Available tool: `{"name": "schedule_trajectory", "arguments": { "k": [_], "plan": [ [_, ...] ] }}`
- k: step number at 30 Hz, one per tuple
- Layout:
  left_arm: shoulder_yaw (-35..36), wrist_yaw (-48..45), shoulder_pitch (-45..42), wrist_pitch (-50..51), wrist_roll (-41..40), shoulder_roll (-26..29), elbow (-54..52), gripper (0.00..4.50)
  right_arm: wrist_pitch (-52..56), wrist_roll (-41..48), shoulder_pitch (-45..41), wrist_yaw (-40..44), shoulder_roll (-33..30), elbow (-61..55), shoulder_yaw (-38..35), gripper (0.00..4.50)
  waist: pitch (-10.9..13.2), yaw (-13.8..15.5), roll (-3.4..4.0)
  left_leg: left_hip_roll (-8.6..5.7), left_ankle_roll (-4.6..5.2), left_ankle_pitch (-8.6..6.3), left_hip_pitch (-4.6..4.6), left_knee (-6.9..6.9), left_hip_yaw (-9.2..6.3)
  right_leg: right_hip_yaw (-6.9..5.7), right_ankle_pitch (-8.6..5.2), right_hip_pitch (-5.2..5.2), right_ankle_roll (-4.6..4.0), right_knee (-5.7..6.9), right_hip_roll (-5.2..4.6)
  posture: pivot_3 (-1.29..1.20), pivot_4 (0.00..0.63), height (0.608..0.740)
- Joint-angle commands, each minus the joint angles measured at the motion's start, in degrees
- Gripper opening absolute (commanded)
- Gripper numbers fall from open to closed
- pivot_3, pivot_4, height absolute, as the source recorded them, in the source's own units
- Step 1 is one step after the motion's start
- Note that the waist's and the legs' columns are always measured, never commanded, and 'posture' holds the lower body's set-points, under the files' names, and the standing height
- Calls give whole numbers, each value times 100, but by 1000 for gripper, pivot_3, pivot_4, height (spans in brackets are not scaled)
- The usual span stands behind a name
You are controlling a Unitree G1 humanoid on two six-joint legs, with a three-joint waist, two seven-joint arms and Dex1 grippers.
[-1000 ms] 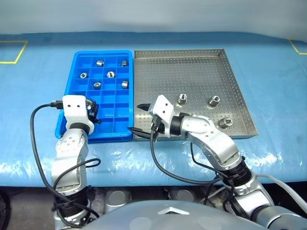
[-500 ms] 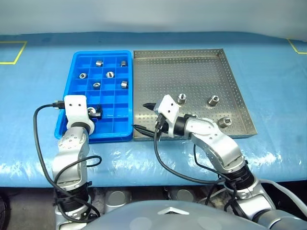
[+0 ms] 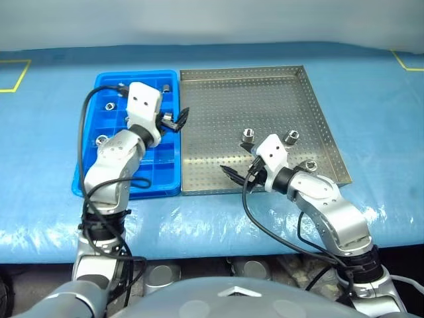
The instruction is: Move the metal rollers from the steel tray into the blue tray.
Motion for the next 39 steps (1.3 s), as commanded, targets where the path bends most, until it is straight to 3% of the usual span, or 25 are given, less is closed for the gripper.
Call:
{"name": "schedule_trajectory", "arguments": {
  "k": [1, 9, 17, 24, 34, 38, 39],
  "plan": [
    [-412, -393, -576, -636, 53, -81, 803, 4475, -427, 76, 162, -190, 282, -205, -222, 4500, 0, -73, 0, 0, 0, 0, 0, 0, 1, 2, 0, -1, 0, 0, 0, -147, 150, 740],
    [-900, -1112, -1721, -2091, 215, -632, 3508, 4475, -874, -47, 899, -815, 916, -476, -368, 4500, 0, -379, 1, -2, 3, -2, -4, -5, 4, 7, -1, -3, 1, -8, 1, -253, 150, 740],
    [-1100, -1896, -2287, -2626, 330, -992, 5047, 4475, -981, -118, 1434, -1089, 981, -725, -465, 4500, 0, -780, 1, -2, 6, -3, -8, -5, 7, 11, -19, -6, 33, -9, 1, -325, 150, 740],
    [-1340, -1228, -2595, -2857, 1098, -1015, 5889, 4475, -993, -71, 1452, -1196, 1029, -837, -517, 4500, 0, -1121, 1, -2, 7, -4, -7, -6, 7, 16, -20, -5, 35, -9, 3, -337, 150, 740],
    [-1123, -1023, -2461, -2584, 1208, -799, 5781, 1173, -926, -42, 1215, -1177, 991, -729, -498, 4500, 0, -1210, 1, -2, 7, -4, -4, -9, 8, 18, -20, -5, 38, -8, 3, -300, 150, 740],
    [-1240, -1314, -2177, -2197, 1242, -671, 5445, 65, -891, -37, 1058, -1144, 978, -654, -465, 4500, -1, -1201, 3, -2, 6, -4, -1, -9, 8, 17, -20, -2, 39, -6, 3, -280, 150, 740],
    [-1235, -1335, -2080, -2129, 1228, -653, 5320, 25, -887, -34, 1032, -1136, 981, -637, -458, 4500, -1, -1199, 4, -1, 6, -4, -1, -10, 8, 17, -20, -2, 39, -6, 3, -276, 150, 740]
  ]
}}
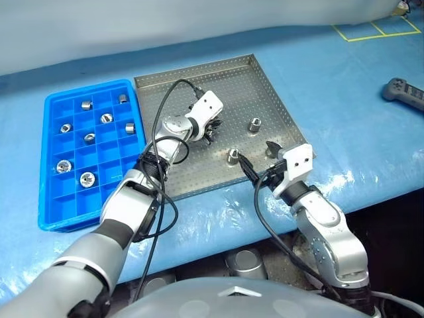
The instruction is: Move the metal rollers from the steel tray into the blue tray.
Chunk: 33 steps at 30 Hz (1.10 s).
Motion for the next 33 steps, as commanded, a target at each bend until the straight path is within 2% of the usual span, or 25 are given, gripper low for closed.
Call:
{"name": "schedule_trajectory", "arguments": {
  "k": [1, 12, 13, 16, 25, 33],
  "plan": [
    [-72, -153, 367, 322, 29, 82, -440, 25, -32, 71, -83, 49, 0, -58, -16, 4500, -1, 5, 1, 1, 0, 0, 1, -1, 0, 1, 0, 0, 0, 0, 0, -275, 150, 740],
    [349, 6, 716, 801, -373, 32, -1535, 25, 20, 60, -269, 151, -39, 63, 57, 4500, -1, 188, 1, 1, -1, 1, 8, 1, 2, 5, 0, 0, 1, 9, 2, -240, 150, 740],
    [357, 23, 713, 802, -376, 34, -1556, 637, 21, 58, -282, 152, -41, 72, 66, 4500, -1, 212, 1, 1, -1, 1, 7, 1, 2, 5, 0, 0, 0, 9, 2, -240, 150, 740],
    [380, 80, 700, 767, -388, 30, -1590, 1449, 20, 17, -307, 171, -75, 98, 102, 4500, -1, 276, 1, 0, -1, 1, 5, 0, 2, 6, 0, -1, 0, 7, 1, -239, 150, 740],
    [484, 10, 747, 947, -524, 127, -1959, 4445, 57, 26, -362, 197, -67, 114, 119, 4500, -1, 323, 1, 0, -1, 1, 4, 1, 2, 5, 1, -1, -1, 7, 1, -227, 150, 740],
    [129, -299, 1203, 1425, -474, 370, -2612, 4481, 56, 25, -447, 234, -67, 185, 153, 4500, 0, 393, 2, 0, -1, 1, 5, 1, 2, 5, 1, -1, -1, 7, 1, -206, 150, 740]
  ]
}}
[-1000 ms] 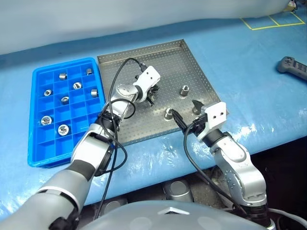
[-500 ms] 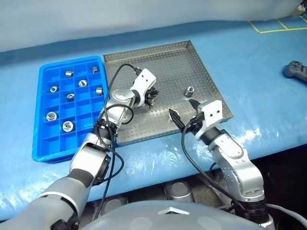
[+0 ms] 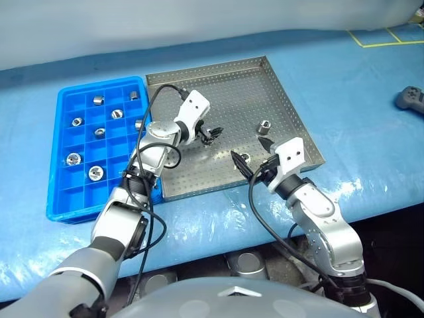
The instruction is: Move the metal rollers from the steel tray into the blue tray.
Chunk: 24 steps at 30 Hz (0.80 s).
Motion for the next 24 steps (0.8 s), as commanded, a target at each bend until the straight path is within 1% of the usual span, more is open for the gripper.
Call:
{"name": "schedule_trajectory", "arguments": {
  "k": [1, 4, 10, 13, 16, 17, 18, 19, 20, 22, 24],
  "plan": [
    [-102, -58, 94, 109, -31, 11, -275, 4481, -51, 34, -114, 39, -2, -51, 5, 4500, 0, 44, 0, 0, 0, 0, 0, 1, 0, 0, 0, 0, 0, 0, 0, -204, 150, 740],
    [-127, -53, 136, 93, -64, -73, -171, 4481, -63, 36, -166, 51, 18, -14, 39, 4500, 0, 100, 0, 0, 0, 0, 1, 2, 0, -1, 0, 0, 0, 1, 0, -200, 150, 740],
    [-85, 426, 39, -119, 117, -278, 292, 4481, -83, 35, -154, 50, 3, 9, 30, 4500, 0, 181, 0, -1, 0, 0, 0, 2, 0, 0, 1, 0, -1, 0, 0, -206, 150, 740],
    [-15, 607, -44, -204, 114, -338, 547, 3897, -78, 37, -123, 39, 2, -19, 21, 4500, 0, 194, 0, 0, 0, 0, 0, 3, 0, -1, 1, 1, -1, 1, 0, -212, 150, 740],
    [-22, 657, -87, -279, 104, -337, 672, 3003, -70, 40, -122, 8, 23, -37, 16, 4500, 0, 185, 0, -1, 0, 0, 2, 4, 0, -1, 1, 1, 0, 1, 0, -217, 150, 740],
    [-24, 668, -91, -298, 95, -334, 679, 2599, -68, 39, -115, 3, 25, -43, 21, 4500, 0, 183, 0, -1, 0, 0, 2, 4, 0, -1, 1, 1, 0, 1, 0, -217, 150, 740],
    [-16, 669, -94, -301, 73, -333, 667, 2393, -70, 35, -109, -1, 25, -45, 28, 4500, 0, 183, 0, -1, 0, 0, 2, 4, 0, -1, 1, 1, 0, 1, 0, -219, 150, 740],
    [-9, 672, -87, -305, 57, -324, 622, 1994, -72, 31, -103, -4, 24, -48, 33, 4500, 0, 183, 0, 0, 0, 0, 1, 4, 0, -1, 1, 1, 0, 2, 0, -218, 150, 740],
    [8, 654, -68, -287, 27, -303, 526, 1771, -71, 29, -101, -4, 22, -50, 37, 4500, 0, 183, 0, 0, 0, 0, 1, 4, 0, -1, 1, 1, -1, 1, 0, -218, 150, 740],
    [84, 645, -6, -231, -55, -256, 254, 1766, -59, 28, -109, -5, 21, -69, 52, 4500, 0, 176, 0, 0, 0, 0, 0, 4, 0, 0, 1, 1, -1, 1, 0, -215, 150, 740],
    [343, 707, 137, -111, -259, -215, -297, 1766, -40, 24, -156, 31, 8, -96, 122, 4500, 0, 165, 0, 0, 0, 0, 0, 4, 0, -1, 1, 0, -1, 1, 0, -210, 150, 740]
  ]
}}
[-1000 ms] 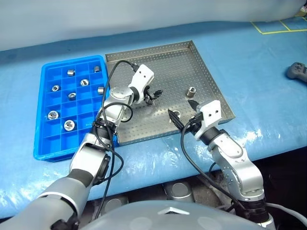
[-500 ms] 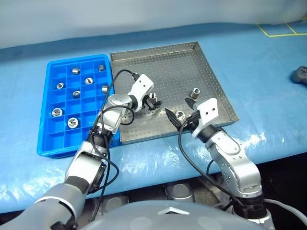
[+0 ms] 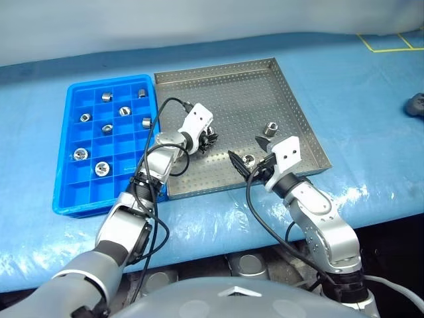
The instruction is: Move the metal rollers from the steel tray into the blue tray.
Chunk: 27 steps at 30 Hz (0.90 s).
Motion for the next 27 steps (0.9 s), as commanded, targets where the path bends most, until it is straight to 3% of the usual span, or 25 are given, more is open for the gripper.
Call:
{"name": "schedule_trajectory", "arguments": {
  "k": [1, 8, 15, 27],
  "plan": [
    [508, 116, 193, 162, -371, 82, -1174, 1766, -17, 32, -101, 46, -1, -241, 80, 4500, 1, -13, 1, 1, 0, 0, 0, -1, 0, 0, 0, -1, 0, 0, 0, -204, 150, 740],
    [1358, 778, 1226, 832, -616, 437, -3852, 1766, 162, 170, -629, 401, -61, -283, 452, 4500, 0, 15, 4, 4, -3, 2, 3, -3, 0, 3, 5, -1, -9, 4, 0, -144, 150, 740],
    [2149, 1764, 2706, 1363, -263, 675, -5888, 1766, 213, 319, -1544, 1118, -35, 187, 1022, 4500, 1, 276, 1, 4, -6, 3, 4, 1, -2, -3, 8, 1, -14, 5, -2, -54, 150, 740],
    [2367, 2801, 5288, 1402, 274, 124, -7406, 1766, -257, 186, -2570, 2221, 322, 1351, 2051, 4500, 0, 886, -5, 5, -6, 3, 5, -2, -11, -19, 17, 1, -34, 2, -4, 142, 150, 740]
  ]
}}
